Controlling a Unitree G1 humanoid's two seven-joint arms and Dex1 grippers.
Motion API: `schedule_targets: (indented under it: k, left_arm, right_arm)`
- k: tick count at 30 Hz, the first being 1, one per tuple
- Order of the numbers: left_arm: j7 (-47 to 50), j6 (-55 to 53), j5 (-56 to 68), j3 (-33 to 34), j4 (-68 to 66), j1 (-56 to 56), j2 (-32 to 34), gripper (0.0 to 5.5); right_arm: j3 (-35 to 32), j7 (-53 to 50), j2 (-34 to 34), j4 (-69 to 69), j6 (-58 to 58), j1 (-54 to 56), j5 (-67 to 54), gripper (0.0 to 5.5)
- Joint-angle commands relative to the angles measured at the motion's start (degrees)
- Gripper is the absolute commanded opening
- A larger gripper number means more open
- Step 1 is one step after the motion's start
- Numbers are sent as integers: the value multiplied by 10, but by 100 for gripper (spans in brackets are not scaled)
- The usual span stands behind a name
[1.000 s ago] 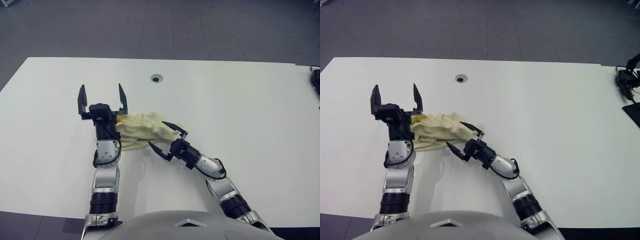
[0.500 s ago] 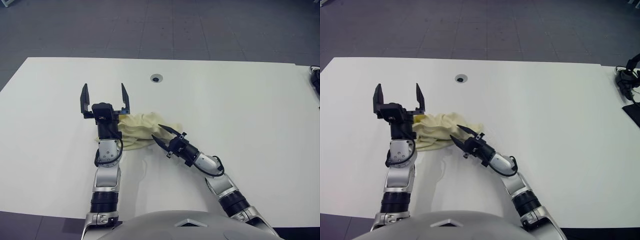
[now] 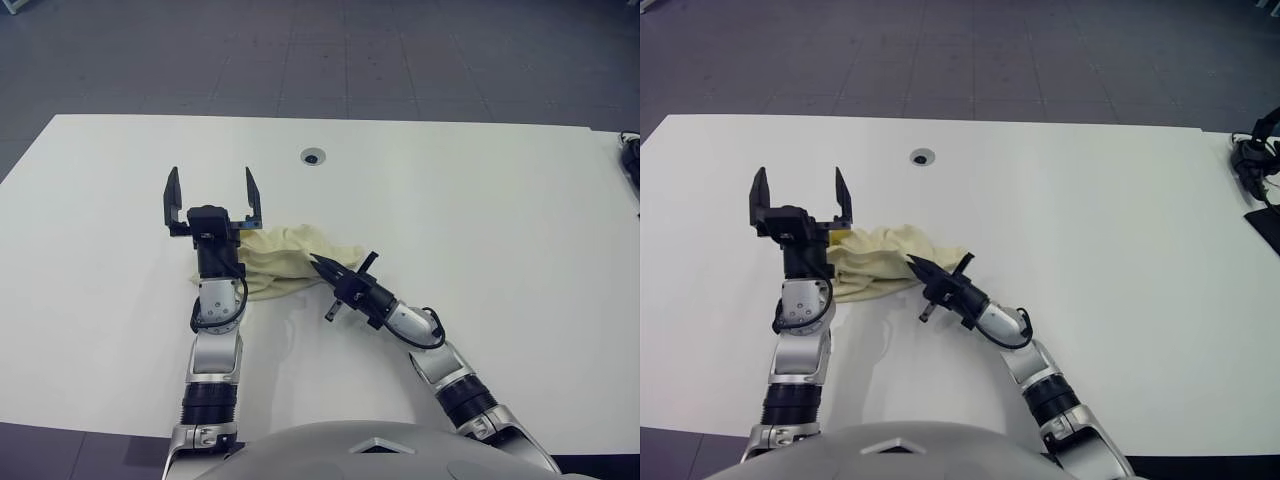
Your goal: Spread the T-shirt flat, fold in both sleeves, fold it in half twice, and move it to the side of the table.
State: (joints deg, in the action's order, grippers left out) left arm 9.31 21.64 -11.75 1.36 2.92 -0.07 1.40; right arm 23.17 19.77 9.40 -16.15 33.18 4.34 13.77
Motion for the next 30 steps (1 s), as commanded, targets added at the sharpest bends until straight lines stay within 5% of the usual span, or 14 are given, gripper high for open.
schedule_targets:
  k: [1,8,13,18,25,30]
  left_arm:
    - [1,-34,14,36,9,-26,23,540]
    - [-156,-158,191,125,124,-21,144,540]
    - [-389,-186,347,189,201,83,290,540]
    - [-593,-180,445,231,208,202,366,540]
    - [-703,-160,408,203,136,265,397,540]
    - [-680,-105,290,171,77,208,414,540]
  right_arm:
    - [-5,6,11,16,14,13,-5,5]
    - [7,92,78,72,75,9,-66,5]
    - [14,140,125,163,47,-28,-103,5]
    - [23,157,145,213,20,-60,-110,5]
    - [16,143,136,214,7,-65,-88,5]
    - [13,138,138,209,8,-67,-86,5]
